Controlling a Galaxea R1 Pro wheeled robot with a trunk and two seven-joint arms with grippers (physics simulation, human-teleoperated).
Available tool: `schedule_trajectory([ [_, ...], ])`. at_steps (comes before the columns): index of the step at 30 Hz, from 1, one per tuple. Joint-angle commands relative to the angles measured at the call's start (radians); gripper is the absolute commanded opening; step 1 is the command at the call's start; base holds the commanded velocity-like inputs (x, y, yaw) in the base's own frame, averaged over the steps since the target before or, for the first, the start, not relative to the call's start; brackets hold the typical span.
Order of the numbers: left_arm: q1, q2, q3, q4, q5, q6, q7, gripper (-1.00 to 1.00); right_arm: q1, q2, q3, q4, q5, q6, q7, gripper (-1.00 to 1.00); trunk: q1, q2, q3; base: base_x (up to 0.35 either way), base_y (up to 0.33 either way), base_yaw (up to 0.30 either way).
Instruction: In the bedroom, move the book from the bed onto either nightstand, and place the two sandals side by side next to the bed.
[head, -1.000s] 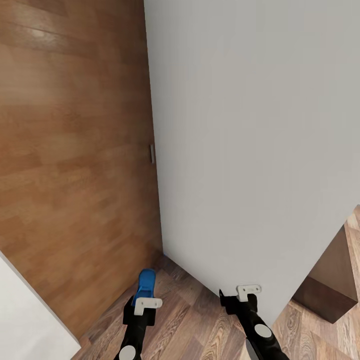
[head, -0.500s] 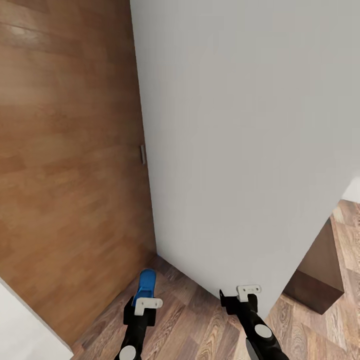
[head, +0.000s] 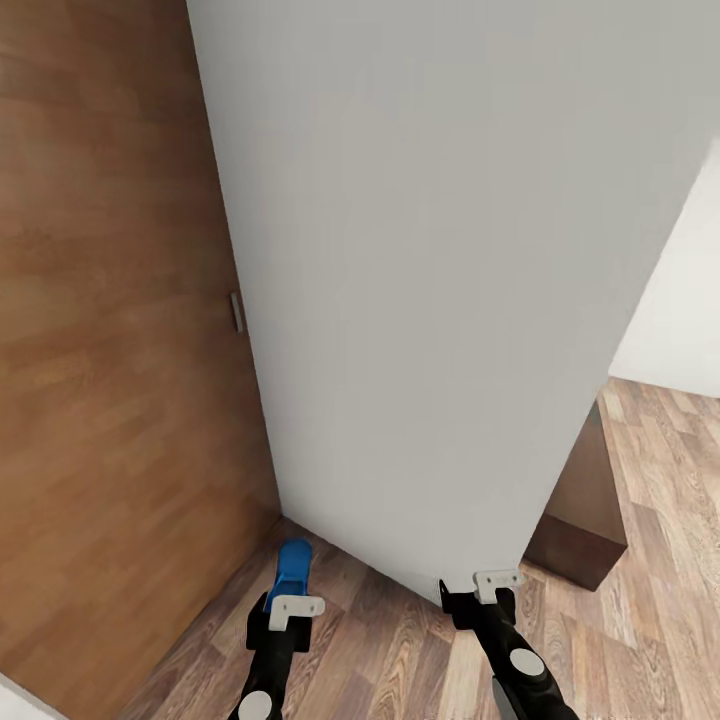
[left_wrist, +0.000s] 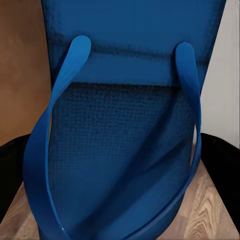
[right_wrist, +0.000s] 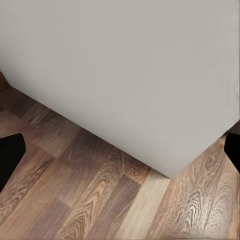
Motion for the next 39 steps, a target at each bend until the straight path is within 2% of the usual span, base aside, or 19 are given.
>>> schedule_trajectory([
  [1, -0.001, 0.001, -0.005, -0.001, 0.010, -0.006, 0.007, -1.00, -0.001, -0.001, 0.005, -0.001, -0.006, 0.005, -0.010, 1.00, 0.000, -0.002, -0.002, 0.000, 0.000, -0.283],
  [14, -0.001, 0.002, -0.005, -0.001, 0.011, -0.005, 0.007, -1.00, -0.001, -0.001, 0.004, -0.002, -0.005, 0.005, -0.013, 1.00, 0.000, -0.002, -0.002, 0.000, 0.000, -0.272],
  [39, -0.001, 0.000, -0.006, -0.001, 0.013, -0.005, 0.007, -1.00, -0.001, -0.001, 0.002, -0.001, -0.009, 0.005, -0.013, 1.00, 0.000, -0.002, -0.002, 0.000, 0.000, -0.007],
])
